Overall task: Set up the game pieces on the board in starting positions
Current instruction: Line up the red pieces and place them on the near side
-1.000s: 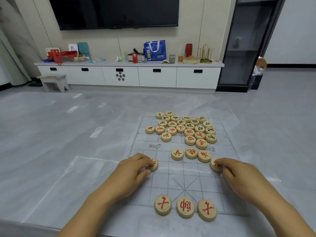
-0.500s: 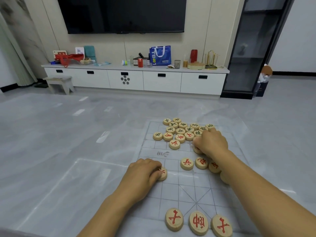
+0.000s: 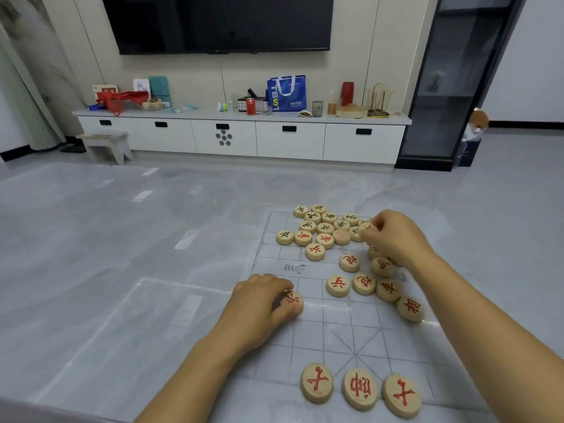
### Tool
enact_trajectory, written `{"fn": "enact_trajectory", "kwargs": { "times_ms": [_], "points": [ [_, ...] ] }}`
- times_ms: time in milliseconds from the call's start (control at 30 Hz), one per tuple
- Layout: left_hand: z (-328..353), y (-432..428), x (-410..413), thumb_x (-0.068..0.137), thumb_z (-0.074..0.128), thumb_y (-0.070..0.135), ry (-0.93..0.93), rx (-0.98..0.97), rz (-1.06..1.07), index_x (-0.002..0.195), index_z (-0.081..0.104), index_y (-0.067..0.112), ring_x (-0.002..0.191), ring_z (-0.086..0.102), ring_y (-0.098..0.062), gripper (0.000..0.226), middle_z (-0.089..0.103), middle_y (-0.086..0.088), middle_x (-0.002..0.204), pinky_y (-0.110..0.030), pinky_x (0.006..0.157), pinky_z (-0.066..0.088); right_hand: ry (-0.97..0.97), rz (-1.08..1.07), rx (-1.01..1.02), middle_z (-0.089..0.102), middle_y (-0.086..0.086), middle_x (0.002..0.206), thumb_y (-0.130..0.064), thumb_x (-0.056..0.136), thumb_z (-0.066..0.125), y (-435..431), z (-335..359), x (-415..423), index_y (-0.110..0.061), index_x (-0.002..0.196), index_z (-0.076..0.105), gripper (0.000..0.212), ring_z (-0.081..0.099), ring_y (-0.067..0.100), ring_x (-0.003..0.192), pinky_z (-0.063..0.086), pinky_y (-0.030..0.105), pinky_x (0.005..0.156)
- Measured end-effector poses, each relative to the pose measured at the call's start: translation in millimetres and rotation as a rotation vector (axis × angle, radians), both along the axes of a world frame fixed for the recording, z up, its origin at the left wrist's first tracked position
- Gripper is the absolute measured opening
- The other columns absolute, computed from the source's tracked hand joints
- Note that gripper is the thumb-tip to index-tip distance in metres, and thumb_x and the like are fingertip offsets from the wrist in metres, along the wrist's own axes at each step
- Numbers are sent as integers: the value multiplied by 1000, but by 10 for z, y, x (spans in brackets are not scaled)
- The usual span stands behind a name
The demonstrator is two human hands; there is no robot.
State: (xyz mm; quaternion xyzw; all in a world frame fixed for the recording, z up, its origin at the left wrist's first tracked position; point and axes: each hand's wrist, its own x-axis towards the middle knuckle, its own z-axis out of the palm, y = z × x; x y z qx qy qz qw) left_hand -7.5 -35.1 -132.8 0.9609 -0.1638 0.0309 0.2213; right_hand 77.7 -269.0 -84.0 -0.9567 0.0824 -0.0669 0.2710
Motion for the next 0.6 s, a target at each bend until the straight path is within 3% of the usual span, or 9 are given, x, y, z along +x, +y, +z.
{"fn": "enact_trajectory", "kwargs": {
  "times_ms": [100, 167, 400, 500, 600],
  "points": [
    [-3, -14, -22, 80, 58, 55, 23, 78, -21, 134, 41, 32, 122, 39, -11, 61, 47, 11, 133, -27, 103, 29, -68, -29, 161, 57, 2, 102, -31, 84, 62, -314, 143, -402, -15, 109, 56, 30, 54, 21, 92, 43, 32, 71],
    [2, -32, -35, 82, 58, 51, 6, 105, -17, 133, 40, 31, 122, 39, -12, 58, 47, 10, 134, -28, 102, 30, -54, -61, 180, 58, 4, 113, -30, 84, 62, -526, 126, -684, -14, 119, 55, 39, 52, 20, 95, 40, 30, 73],
    [-13, -85, -96, 89, 54, 37, -65, 82, 37, 128, 46, 27, 113, 46, -15, 41, 54, 7, 125, -28, 96, 35, 187, 45, -48, 55, 0, 119, -31, 85, 59, -674, -297, -1265, -20, 121, 55, 37, 54, 16, 99, 44, 28, 85],
    [-18, -112, -125, 90, 53, 36, -70, 77, 59, 131, 44, 27, 114, 46, -15, 43, 53, 7, 126, -28, 97, 34, 165, 75, -101, 50, 0, 124, -30, 87, 54, -643, -364, -1269, -23, 126, 49, 40, 48, 17, 112, 43, 32, 93],
    [-28, -125, -122, 91, 52, 35, -65, 78, 66, 132, 43, 26, 116, 45, -16, 44, 52, 6, 128, -29, 98, 33, 137, 82, -106, 42, -1, 134, -42, 85, 56, -587, -392, -1218, -26, 135, 39, 55, 39, 17, 124, 41, 32, 96]
  ]
}}
